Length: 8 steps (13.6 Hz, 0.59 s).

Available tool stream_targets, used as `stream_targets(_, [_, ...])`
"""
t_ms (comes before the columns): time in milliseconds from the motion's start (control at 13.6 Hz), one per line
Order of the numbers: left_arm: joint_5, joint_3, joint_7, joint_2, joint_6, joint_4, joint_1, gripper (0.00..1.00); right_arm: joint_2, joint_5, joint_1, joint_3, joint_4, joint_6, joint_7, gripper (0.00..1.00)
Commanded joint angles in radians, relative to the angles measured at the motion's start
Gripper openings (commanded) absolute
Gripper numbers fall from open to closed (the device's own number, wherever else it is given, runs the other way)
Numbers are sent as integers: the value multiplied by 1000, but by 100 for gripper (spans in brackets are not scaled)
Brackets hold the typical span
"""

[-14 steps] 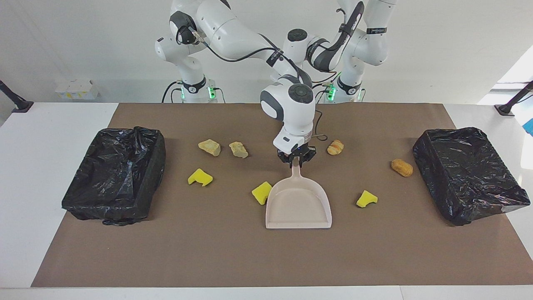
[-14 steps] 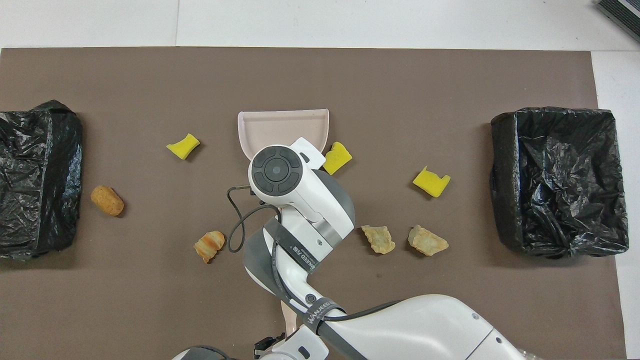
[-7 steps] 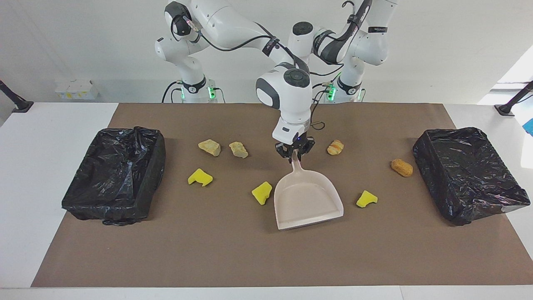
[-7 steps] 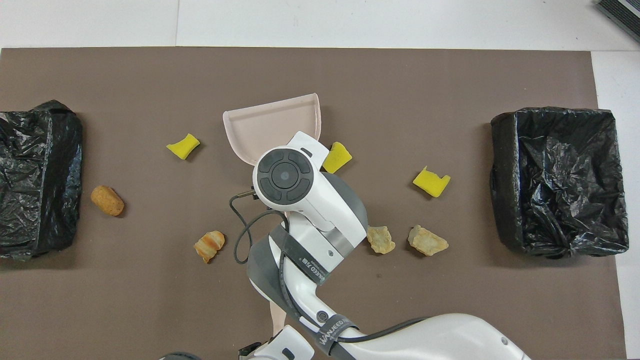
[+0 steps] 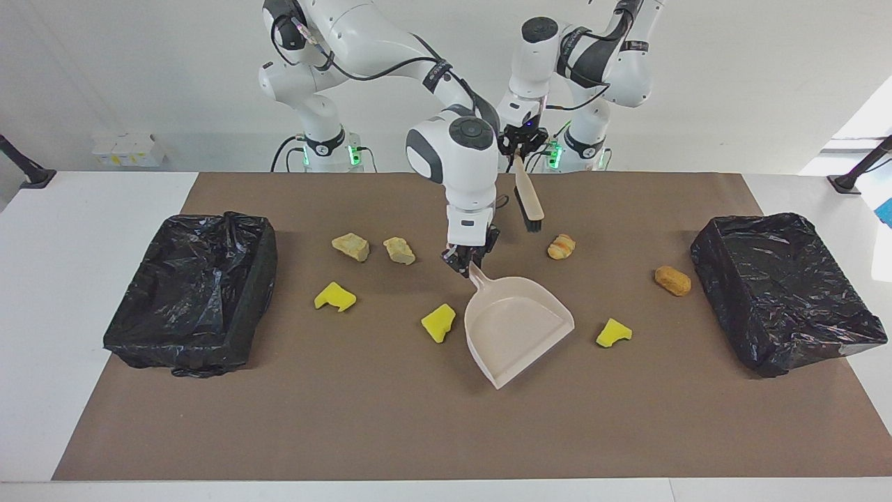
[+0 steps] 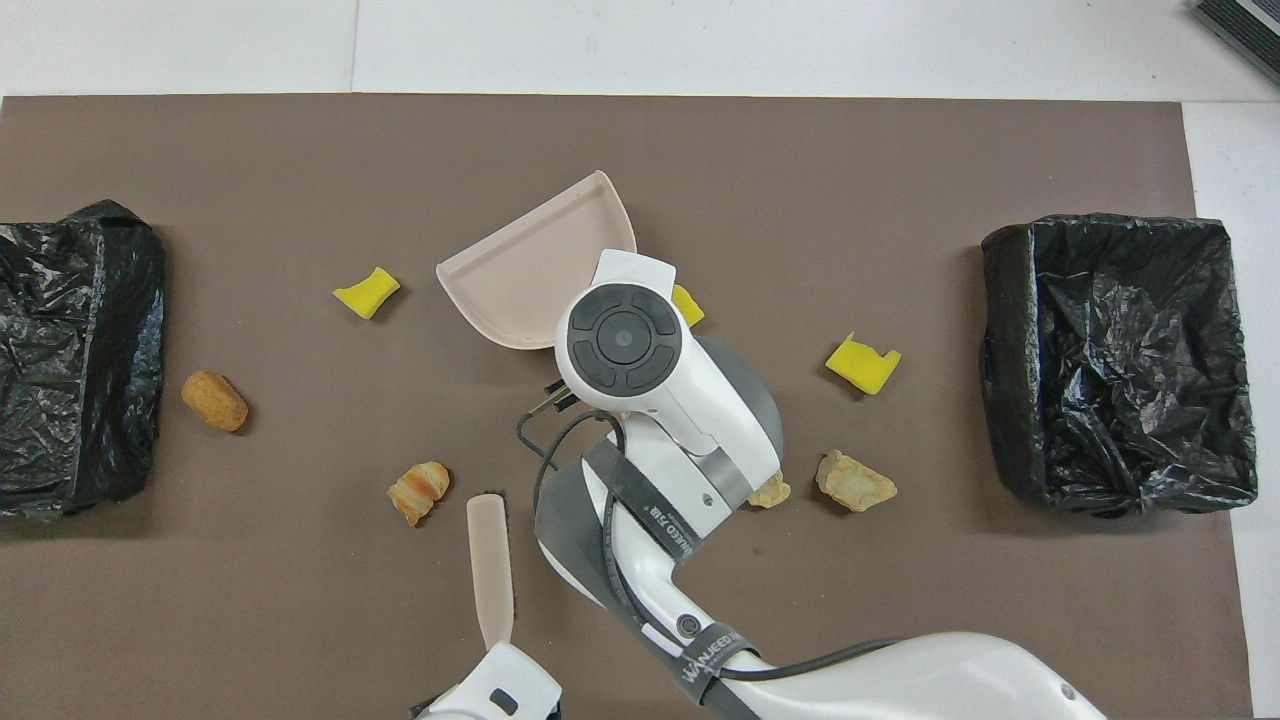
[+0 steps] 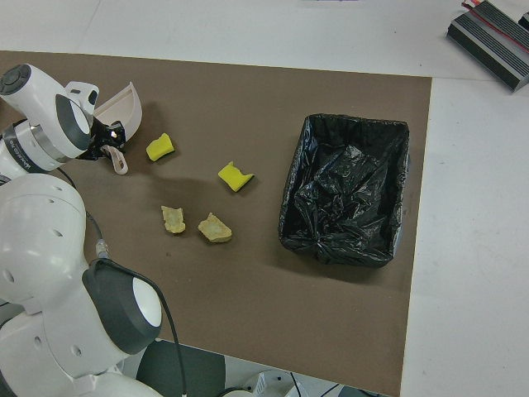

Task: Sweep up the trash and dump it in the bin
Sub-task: 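Position the dustpan with the right gripper while the left gripper grasps the brush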

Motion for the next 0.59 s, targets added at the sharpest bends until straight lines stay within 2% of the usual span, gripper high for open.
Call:
stream_targets(0, [12,-11,38,-2,-47,4,180,0,-30,-19,-26,9,-34,-49,-189,0])
stream_targets(147, [78,-11,84,22,-50,18,281,0,-36,-41,-27,7,-36,-77,-271,0])
stream_targets(367, [141,-11,216,61,-27,27,476,0,-38,-84,-46,7,-45,-91,-498,0])
stream_targets(514, [163,-12,361,104,-13,58,614,0,-42,-110,-58,7,-49,-100,-627,0])
